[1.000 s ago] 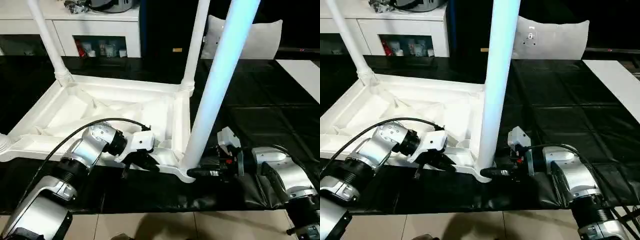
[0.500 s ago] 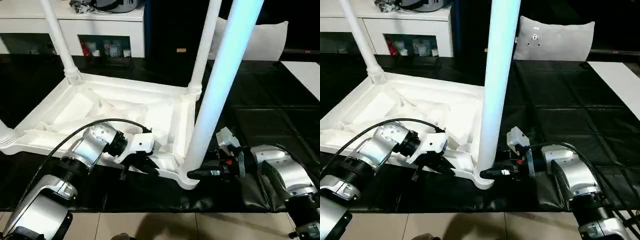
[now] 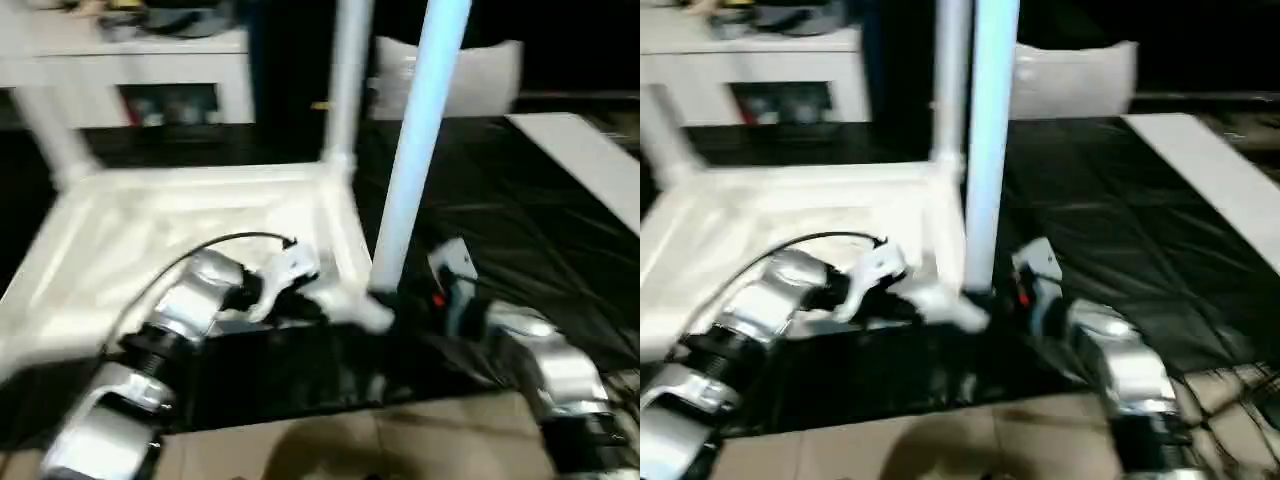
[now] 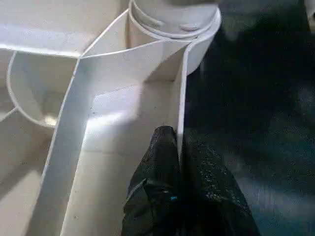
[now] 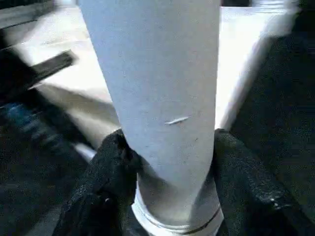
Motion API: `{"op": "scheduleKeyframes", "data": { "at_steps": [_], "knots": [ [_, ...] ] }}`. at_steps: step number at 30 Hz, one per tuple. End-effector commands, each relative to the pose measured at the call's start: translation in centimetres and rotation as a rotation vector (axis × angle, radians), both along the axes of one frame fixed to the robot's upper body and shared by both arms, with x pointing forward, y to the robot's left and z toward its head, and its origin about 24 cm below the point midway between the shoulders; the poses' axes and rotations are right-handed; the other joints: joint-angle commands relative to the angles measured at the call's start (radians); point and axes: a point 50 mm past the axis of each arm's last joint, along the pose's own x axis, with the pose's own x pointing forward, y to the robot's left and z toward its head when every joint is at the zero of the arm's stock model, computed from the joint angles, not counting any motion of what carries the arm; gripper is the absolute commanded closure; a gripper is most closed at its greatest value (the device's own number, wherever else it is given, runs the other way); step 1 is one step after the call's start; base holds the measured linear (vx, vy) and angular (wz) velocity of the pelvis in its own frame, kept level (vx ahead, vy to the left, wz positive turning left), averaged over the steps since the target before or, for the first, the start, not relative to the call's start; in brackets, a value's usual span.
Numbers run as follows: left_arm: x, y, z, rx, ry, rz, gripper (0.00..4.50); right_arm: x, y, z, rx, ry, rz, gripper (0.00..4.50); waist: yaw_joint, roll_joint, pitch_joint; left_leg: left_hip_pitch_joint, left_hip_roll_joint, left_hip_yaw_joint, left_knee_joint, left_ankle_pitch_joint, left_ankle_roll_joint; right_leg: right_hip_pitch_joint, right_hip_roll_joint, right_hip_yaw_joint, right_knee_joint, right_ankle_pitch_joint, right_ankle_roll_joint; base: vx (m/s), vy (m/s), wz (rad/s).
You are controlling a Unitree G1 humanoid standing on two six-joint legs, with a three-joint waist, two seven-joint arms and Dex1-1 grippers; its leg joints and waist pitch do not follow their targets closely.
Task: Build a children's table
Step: Rotate leg to tighten
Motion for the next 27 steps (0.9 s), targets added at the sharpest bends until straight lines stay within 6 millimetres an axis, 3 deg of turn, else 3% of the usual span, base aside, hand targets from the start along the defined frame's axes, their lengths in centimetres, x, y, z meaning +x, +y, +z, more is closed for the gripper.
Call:
{"op": "scheduleKeyframes", "data": {
  "at_steps": [1,2,3,4,5,6,7,8,9,10,11,12,13,18,23,27],
  "knots": [
    [1.2,-2.7,3.1,-0.122,-0.121,0.075,4.50,-0.1,3.7,-0.9,0.037,0.064,0.019,2.52,-0.009,0.020,-0.045,-0.002,0.081,-0.055,-0.150,-0.778,-0.058,0.073,-0.025,0.005,0.001,-0.518,-0.042,-0.065,0.034,-0.08],
    [1.6,-3.0,3.3,-0.127,-0.140,0.127,4.50,0.5,4.1,-0.9,0.038,0.067,-0.052,2.52,0.029,0.025,-0.042,-0.048,0.092,-0.031,-0.214,-0.876,-0.077,0.096,-0.002,0.029,0.146,-0.213,-0.071,-0.070,0.001,0.05],
    [1.9,-3.3,3.6,-0.132,-0.161,0.180,4.50,1.0,4.5,-0.7,0.056,0.067,-0.113,2.52,0.008,-0.022,-0.053,0.018,0.065,-0.012,-0.178,-0.796,-0.047,0.047,-0.013,0.089,0.121,-0.321,-0.058,-0.070,0.001,0.05],
    [2.1,-3.4,3.8,-0.130,-0.182,0.218,4.50,1.5,4.9,-0.4,0.074,0.053,-0.158,2.52,0.002,-0.049,-0.052,0.046,0.018,-0.024,-0.098,-0.701,-0.091,0.003,-0.054,0.083,-0.001,-0.687,-0.029,0.018,-0.056,-0.01],
    [2.2,-3.6,4.0,-0.126,-0.199,0.247,4.50,1.8,5.2,-0.2,0.090,0.039,-0.183,2.52,0.009,-0.079,-0.048,0.101,-0.056,0.007,0.114,-0.322,-0.048,-0.100,-0.116,0.069,-0.140,-1.160,0.043,-0.010,-0.065,-0.20],
    [2.3,-3.6,4.1,-0.123,-0.209,0.264,4.50,1.9,5.4,0.0,0.100,0.028,-0.197,2.17,0.020,-0.056,-0.060,0.051,-0.051,-0.014,0.096,-0.208,-0.015,-0.043,-0.144,0.106,-0.113,-1.129,0.027,-0.010,-0.065,-0.20],
    [2.3,-3.7,4.1,-0.121,-0.217,0.271,4.50,2.0,5.3,0.1,0.090,0.010,-0.203,1.97,0.030,-0.043,-0.071,-0.072,-0.016,-0.041,0.002,-0.107,-0.020,0.076,-0.128,0.087,-0.019,-0.868,0.012,0.044,-0.007,-0.28],
    [2.2,-3.8,4.2,-0.119,-0.222,0.268,4.50,2.1,5.2,0.1,0.075,-0.009,-0.212,1.97,0.038,-0.016,-0.085,-0.019,0.021,-0.044,-0.035,-0.045,-0.004,0.020,-0.066,0.084,0.007,-0.470,-0.064,0.096,-0.006,-0.09],
    [2.1,-3.9,4.2,-0.118,-0.225,0.264,4.50,2.1,5.0,0.0,0.071,-0.015,-0.215,1.81,0.024,-0.011,-0.093,-0.014,0.025,-0.046,-0.032,0.028,0.026,0.024,-0.046,0.083,0.041,-0.167,-0.172,0.096,-0.006,-0.09],
    [2.1,-3.9,4.2,-0.117,-0.226,0.262,4.50,2.1,5.0,0.0,0.071,-0.016,-0.216,1.81,0.021,-0.015,-0.091,-0.016,0.023,-0.041,-0.038,0.018,0.049,0.025,-0.039,0.081,0.038,-0.121,-0.205,0.000,0.000,0.00],
    [2.0,-3.8,4.2,-0.111,-0.229,0.249,4.50,2.0,4.7,-0.1,0.066,-0.017,-0.224,1.67,0.021,-0.018,-0.089,-0.024,0.016,-0.034,-0.036,-0.006,0.085,0.031,-0.047,0.084,0.038,-0.076,-0.254,0.000,0.000,0.00],
    [1.8,-3.5,4.0,-0.103,-0.236,0.220,4.50,1.9,4.1,-0.2,0.057,-0.028,-0.226,1.67,0.027,-0.015,-0.086,-0.022,0.011,-0.026,-0.036,-0.047,0.107,0.031,-0.050,0.083,0.026,-0.113,-0.269,0.000,0.000,0.00],
    [1.7,-3.4,3.9,-0.097,-0.241,0.203,4.50,1.7,3.7,-0.3,0.049,-0.036,-0.231,1.39,0.026,-0.015,-0.085,-0.022,0.012,-0.023,-0.037,-0.067,0.111,0.032,-0.052,0.083,0.022,-0.138,-0.269,0.000,0.000,0.00],
    [1.2,-1.8,2.9,-0.057,-0.231,0.137,4.50,0.9,1.2,0.2,0.046,-0.137,-0.166,0.98,0.023,-0.013,-0.079,-0.023,0.019,-0.022,-0.045,-0.151,0.087,0.035,-0.052,0.084,0.005,-0.260,-0.228,0.000,0.000,0.00],
    [0.6,-0.5,2.3,-0.021,-0.218,0.011,4.50,0.0,-1.2,1.0,0.011,-0.202,-0.044,0.74,0.028,-0.010,-0.077,-0.014,0.025,-0.018,-0.047,-0.165,0.082,0.028,-0.049,0.086,0.000,-0.279,-0.219,0.000,0.000,0.00],
    [0.1,0.5,1.9,0.012,-0.223,-0.143,4.50,-0.7,-3.1,1.8,-0.039,-0.212,0.098,0.33,0.042,-0.015,-0.076,-0.009,0.029,-0.014,-0.048,-0.168,0.078,0.026,-0.048,0.089,0.000,-0.299,-0.212,0.000,0.000,0.00]
  ]
}}
